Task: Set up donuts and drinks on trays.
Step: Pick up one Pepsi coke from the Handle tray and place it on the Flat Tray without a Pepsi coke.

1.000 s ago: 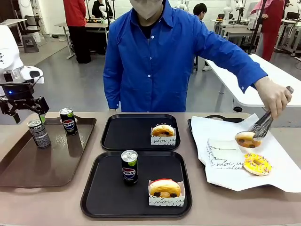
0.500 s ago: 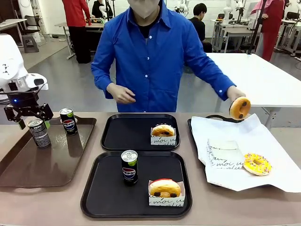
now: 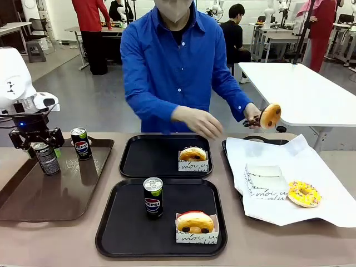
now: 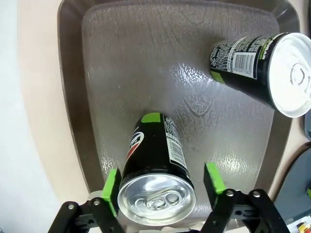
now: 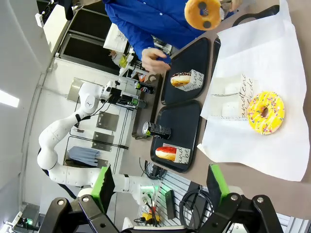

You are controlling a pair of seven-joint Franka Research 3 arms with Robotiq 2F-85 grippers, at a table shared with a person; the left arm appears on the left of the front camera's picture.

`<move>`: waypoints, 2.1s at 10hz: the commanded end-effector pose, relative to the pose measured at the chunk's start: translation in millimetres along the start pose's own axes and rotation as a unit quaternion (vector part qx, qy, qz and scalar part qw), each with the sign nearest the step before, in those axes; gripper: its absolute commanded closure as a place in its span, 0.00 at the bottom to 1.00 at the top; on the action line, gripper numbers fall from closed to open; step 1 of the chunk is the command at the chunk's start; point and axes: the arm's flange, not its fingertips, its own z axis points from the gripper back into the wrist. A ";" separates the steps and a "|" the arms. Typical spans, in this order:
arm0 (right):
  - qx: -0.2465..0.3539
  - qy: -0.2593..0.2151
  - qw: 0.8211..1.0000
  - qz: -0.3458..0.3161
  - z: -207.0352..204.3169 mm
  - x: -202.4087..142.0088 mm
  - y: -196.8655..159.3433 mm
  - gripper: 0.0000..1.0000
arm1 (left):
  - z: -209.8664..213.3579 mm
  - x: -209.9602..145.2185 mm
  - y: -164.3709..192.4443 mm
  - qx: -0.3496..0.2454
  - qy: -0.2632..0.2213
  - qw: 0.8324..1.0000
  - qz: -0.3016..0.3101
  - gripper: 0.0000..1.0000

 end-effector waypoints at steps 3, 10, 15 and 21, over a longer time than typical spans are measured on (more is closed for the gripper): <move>0.014 -0.008 1.000 0.008 -1.0 2.3 -0.2 0.00 | 6.0 2.3 1.5 -0.021 -0.014 1.000 -0.005 1.00; 0.014 -0.008 1.000 0.008 -1.0 2.3 -0.2 0.00 | 112.8 -31.6 -7.7 -0.007 -0.013 0.999 -0.049 1.00; 0.014 -0.008 1.000 0.008 -1.0 2.3 -0.2 0.00 | 166.4 -64.1 -9.0 -0.014 -0.003 0.999 -0.041 1.00; 0.014 -0.008 1.000 0.008 -1.0 2.3 -0.2 0.00 | 170.7 -71.7 -30.2 -0.023 -0.035 0.996 -0.079 0.42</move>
